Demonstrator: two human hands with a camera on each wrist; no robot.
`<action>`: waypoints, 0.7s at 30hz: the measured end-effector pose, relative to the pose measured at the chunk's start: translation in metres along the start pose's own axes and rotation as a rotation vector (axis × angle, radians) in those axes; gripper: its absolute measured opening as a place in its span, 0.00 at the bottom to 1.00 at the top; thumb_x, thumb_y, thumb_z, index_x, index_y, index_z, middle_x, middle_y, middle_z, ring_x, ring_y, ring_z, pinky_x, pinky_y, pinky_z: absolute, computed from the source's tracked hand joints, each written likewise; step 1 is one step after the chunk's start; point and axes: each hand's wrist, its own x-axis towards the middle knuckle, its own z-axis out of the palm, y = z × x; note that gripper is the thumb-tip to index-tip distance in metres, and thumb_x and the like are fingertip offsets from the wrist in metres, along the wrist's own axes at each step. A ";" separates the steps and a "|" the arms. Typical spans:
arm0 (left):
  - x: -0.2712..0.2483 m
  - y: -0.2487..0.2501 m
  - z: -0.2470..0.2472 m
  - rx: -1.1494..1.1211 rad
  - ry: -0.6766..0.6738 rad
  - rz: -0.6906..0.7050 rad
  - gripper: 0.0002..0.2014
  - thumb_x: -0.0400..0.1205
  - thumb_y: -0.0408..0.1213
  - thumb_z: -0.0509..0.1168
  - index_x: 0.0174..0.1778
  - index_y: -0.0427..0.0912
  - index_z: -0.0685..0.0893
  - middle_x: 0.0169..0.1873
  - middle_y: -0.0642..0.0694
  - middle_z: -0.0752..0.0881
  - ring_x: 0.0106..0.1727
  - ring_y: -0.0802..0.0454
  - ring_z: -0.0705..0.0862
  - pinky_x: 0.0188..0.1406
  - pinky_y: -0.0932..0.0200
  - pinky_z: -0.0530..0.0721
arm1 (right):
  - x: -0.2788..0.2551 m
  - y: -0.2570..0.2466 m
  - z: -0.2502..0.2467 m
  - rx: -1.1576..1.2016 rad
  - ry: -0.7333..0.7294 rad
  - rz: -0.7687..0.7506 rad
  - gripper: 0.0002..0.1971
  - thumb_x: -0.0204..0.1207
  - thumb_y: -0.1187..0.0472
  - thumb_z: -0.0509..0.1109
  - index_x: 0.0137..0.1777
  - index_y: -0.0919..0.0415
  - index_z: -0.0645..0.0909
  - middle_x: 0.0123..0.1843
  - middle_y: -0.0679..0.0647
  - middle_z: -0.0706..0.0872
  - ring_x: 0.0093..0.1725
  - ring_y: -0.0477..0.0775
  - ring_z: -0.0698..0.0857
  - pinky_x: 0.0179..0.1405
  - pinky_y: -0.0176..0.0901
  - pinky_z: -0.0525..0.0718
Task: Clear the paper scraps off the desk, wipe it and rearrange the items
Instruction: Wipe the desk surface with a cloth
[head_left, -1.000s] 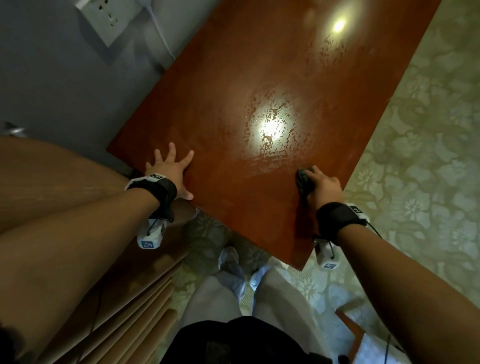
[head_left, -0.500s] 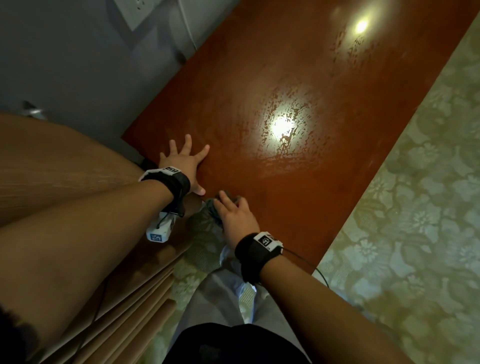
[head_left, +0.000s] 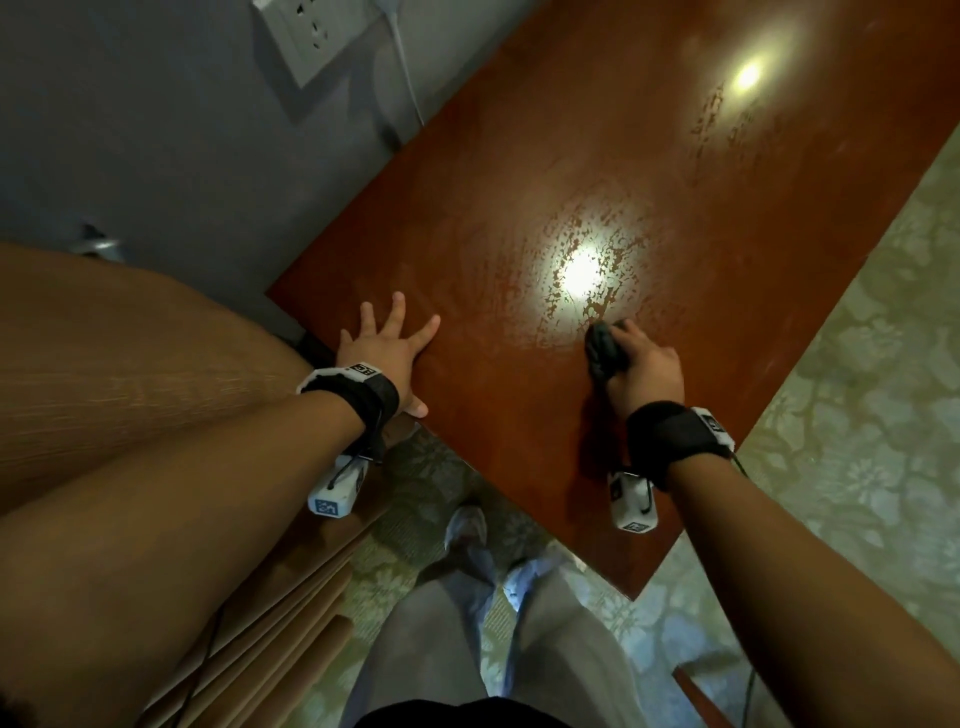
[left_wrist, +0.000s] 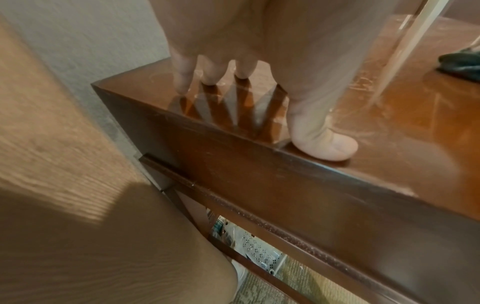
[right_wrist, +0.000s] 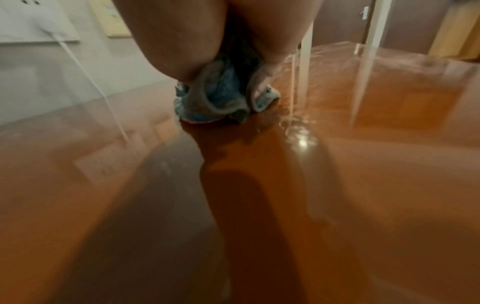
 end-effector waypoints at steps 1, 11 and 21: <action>0.001 -0.001 0.000 0.002 0.002 -0.002 0.61 0.70 0.60 0.78 0.82 0.68 0.33 0.83 0.46 0.25 0.84 0.30 0.35 0.81 0.28 0.55 | 0.006 -0.001 0.000 -0.005 0.009 0.013 0.27 0.77 0.65 0.70 0.75 0.47 0.77 0.80 0.46 0.73 0.69 0.68 0.74 0.74 0.57 0.74; -0.002 0.003 -0.005 0.018 -0.005 -0.042 0.63 0.69 0.60 0.78 0.82 0.69 0.32 0.83 0.46 0.25 0.84 0.30 0.35 0.81 0.26 0.51 | -0.068 -0.023 0.024 -0.156 -0.299 -0.274 0.36 0.77 0.72 0.63 0.82 0.42 0.65 0.86 0.41 0.59 0.72 0.64 0.66 0.71 0.51 0.73; -0.059 0.080 -0.026 -0.061 0.030 -0.056 0.48 0.77 0.54 0.73 0.87 0.61 0.47 0.87 0.45 0.42 0.87 0.37 0.44 0.82 0.28 0.50 | -0.131 0.028 0.005 -0.175 -0.709 -0.389 0.31 0.81 0.72 0.62 0.81 0.47 0.69 0.84 0.42 0.64 0.82 0.63 0.61 0.79 0.50 0.68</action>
